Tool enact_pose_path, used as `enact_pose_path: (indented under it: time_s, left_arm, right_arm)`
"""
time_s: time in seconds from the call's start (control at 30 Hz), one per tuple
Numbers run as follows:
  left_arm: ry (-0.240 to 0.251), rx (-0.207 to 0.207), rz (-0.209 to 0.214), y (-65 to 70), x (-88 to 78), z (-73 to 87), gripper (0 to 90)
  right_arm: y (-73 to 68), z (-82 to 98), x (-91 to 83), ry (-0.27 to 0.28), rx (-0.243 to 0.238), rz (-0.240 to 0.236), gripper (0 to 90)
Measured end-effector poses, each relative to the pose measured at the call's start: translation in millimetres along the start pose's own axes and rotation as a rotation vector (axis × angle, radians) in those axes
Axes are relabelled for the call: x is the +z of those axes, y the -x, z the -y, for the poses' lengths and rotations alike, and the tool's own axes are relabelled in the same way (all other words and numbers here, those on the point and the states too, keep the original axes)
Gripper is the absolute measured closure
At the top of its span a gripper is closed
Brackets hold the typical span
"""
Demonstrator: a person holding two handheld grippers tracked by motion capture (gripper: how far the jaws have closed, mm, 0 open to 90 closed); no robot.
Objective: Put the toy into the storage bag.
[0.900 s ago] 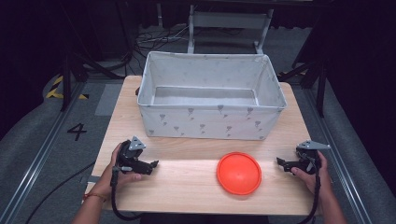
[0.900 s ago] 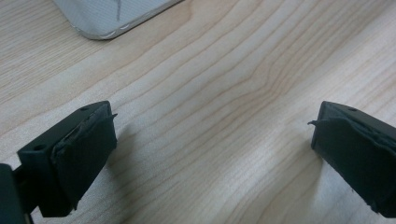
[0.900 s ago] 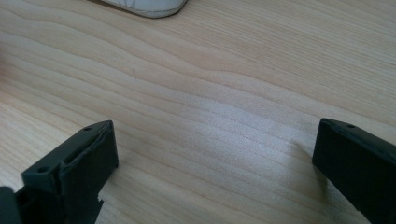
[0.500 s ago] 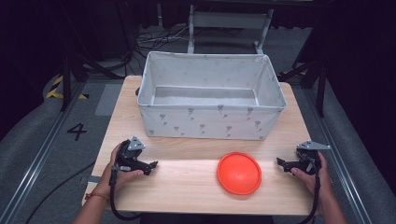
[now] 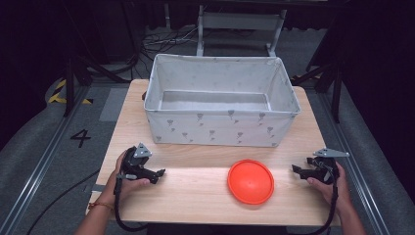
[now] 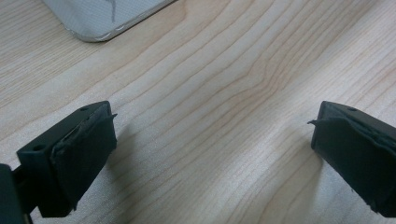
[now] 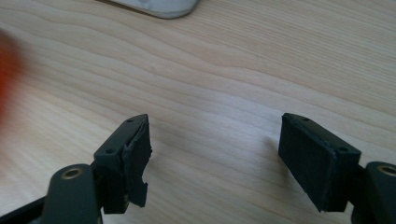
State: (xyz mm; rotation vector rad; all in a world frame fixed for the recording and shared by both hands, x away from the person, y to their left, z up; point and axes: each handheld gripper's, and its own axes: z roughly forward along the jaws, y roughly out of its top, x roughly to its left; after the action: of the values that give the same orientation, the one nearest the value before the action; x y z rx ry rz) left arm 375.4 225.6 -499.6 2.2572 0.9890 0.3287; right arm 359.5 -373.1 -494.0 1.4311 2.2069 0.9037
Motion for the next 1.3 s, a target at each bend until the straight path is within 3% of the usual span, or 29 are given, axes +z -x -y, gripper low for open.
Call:
enact_pose_path:
  time_s: [0.07, 0.1, 0.13, 0.27, 0.5, 0.7, 0.8, 1.13, 1.3]
  left_arm:
    - [0.0, 0.0, 0.0, 0.0, 0.0, 0.0, 0.4]
    - [-0.001, 0.0, 0.0, 0.0, 0.0, 0.0, 0.4]
    - [0.0, 0.0, 0.0, 0.0, 0.0, 0.0, 0.4]
    - [0.0, 0.0, 0.0, 0.0, 0.0, 0.0, 0.4]
    - [0.0, -0.006, -0.003, 0.4, 0.0, 0.2, 0.4]
    - [0.0, -0.006, -0.003, 0.5, -0.1, 0.3, 0.4]
    - [-0.002, -0.006, -0.006, 0.4, -0.3, 0.2, 0.3]
    - [-0.001, -0.006, -0.004, 0.4, -0.1, 0.2, 0.3]
    - [-0.001, -0.001, -0.007, 0.2, -0.3, 0.1, 0.3]
  right_arm:
    - [-5.9, -4.5, -4.7, 0.015, -0.021, -0.008, 25.5]
    - [-12.0, -9.9, -11.0, 0.048, -0.029, -0.043, 23.9]
    - [-12.0, -9.9, -11.0, 0.048, -0.029, -0.043, 23.9]
    - [-31.8, -20.8, -20.1, 0.089, -0.047, -0.118, 27.0]
    - [-70.4, -32.7, -19.9, 0.098, -0.136, -0.21, 25.1]
    - [-96.2, -34.3, -2.7, 0.042, -0.21, -0.255, 23.3]
    - [-102.0, -32.4, 5.7, 0.007, -0.249, -0.26, 22.6]
    - [-107.6, -29.0, 27.7, -0.065, -0.286, -0.289, 21.3]
    - [-108.3, -27.9, 30.3, -0.069, -0.288, -0.293, 16.8]
